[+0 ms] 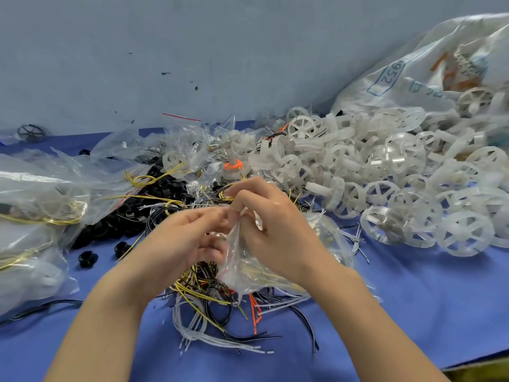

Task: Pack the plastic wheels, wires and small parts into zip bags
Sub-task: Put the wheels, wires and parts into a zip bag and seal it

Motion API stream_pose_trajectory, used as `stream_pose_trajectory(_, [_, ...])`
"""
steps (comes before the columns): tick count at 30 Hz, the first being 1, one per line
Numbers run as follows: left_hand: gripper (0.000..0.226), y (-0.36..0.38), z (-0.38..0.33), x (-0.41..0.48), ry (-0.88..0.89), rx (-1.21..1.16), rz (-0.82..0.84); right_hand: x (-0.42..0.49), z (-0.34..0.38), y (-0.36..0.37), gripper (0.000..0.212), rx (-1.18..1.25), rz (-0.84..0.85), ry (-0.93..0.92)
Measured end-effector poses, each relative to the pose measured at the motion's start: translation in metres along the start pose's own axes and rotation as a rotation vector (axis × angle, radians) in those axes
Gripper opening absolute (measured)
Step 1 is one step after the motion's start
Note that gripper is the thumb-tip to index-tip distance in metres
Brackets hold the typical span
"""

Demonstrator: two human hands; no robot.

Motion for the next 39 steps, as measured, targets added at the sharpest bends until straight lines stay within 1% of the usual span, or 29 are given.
stream_pose_trajectory(1, [0.024,-0.014,0.001,0.0,0.023,-0.033,-0.062,0.0,-0.001,0.0,0.02,0.007,-0.002,0.005])
stream_pose_trajectory(2, [0.023,-0.033,0.003,0.0,0.052,-0.053,-0.164,0.0,-0.001,0.0,0.02,0.012,-0.004,0.011])
stream_pose_trajectory(4, [0.023,-0.073,0.009,-0.001,0.104,-0.031,-0.43,-0.002,-0.004,-0.002,0.021,0.007,-0.007,0.025])
stream_pose_trajectory(6, [0.024,-0.104,0.017,-0.001,0.133,0.101,-0.662,-0.004,-0.006,-0.003,0.022,-0.005,-0.01,0.038])
stream_pose_trajectory(7, [0.024,-0.114,0.022,-0.001,0.125,0.189,-0.748,-0.005,-0.007,-0.004,0.023,-0.01,-0.008,0.045])
stream_pose_trajectory(9, [0.024,-0.127,0.03,0.002,0.093,0.377,-0.833,-0.007,-0.008,-0.004,0.024,-0.02,0.0,0.056])
stream_pose_trajectory(12, [0.023,-0.126,0.037,0.004,0.031,0.65,-0.883,-0.009,-0.009,-0.005,0.022,-0.026,0.009,0.063])
stream_pose_trajectory(14, [0.023,-0.121,0.036,0.003,0.017,0.722,-0.893,-0.01,-0.01,-0.005,0.023,-0.034,0.013,0.063])
stream_pose_trajectory(16, [0.023,-0.115,0.03,0.002,0.06,0.712,-0.868,-0.01,-0.01,-0.006,0.024,-0.042,0.016,0.066])
stream_pose_trajectory(18, [0.026,-0.108,0.023,0.002,0.108,0.68,-0.808,-0.01,-0.01,-0.007,0.024,-0.047,0.018,0.073])
stream_pose_trajectory(21, [0.053,-0.096,0.018,0.004,0.113,0.689,-0.712,-0.011,-0.011,-0.008,0.023,-0.052,0.019,0.082])
stream_pose_trajectory(23, [0.058,-0.09,0.022,0.004,0.093,0.662,-0.658,-0.011,-0.011,-0.007,0.023,-0.059,0.022,0.081])
stream_pose_trajectory(24, [0.054,-0.088,0.024,0.004,0.082,0.65,-0.635,-0.011,-0.011,-0.007,0.023,-0.062,0.023,0.079])
stream_pose_trajectory(27, [0.027,-0.086,0.028,0.0,0.059,0.601,-0.61,-0.012,-0.011,-0.007,0.023,-0.066,0.019,0.069])
stream_pose_trajectory(29, [0.02,-0.087,0.029,-0.002,0.05,0.512,-0.589,-0.013,-0.01,-0.007,0.023,-0.067,0.016,0.06])
stream_pose_trajectory(32, [0.018,-0.087,0.028,-0.004,0.063,0.351,-0.573,-0.014,-0.011,-0.007,0.023,-0.07,0.011,0.055])
stream_pose_trajectory(36, [0.021,-0.086,0.019,-0.009,0.144,0.131,-0.546,-0.014,-0.011,-0.006,0.025,-0.072,0.014,0.053])
stream_pose_trajectory(39, [0.019,-0.085,0.014,-0.01,0.171,-0.125,-0.512,-0.015,-0.011,-0.005,0.026,-0.071,0.026,0.056])
Point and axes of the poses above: each hand's wrist, its own x-axis towards the middle knuckle, its own y-axis out of the palm, z = x × y, the point moved 6 cm from there along x, towards the middle knuckle, and after that the axes turned 10 degrees about -y, right-handed, at the moved point
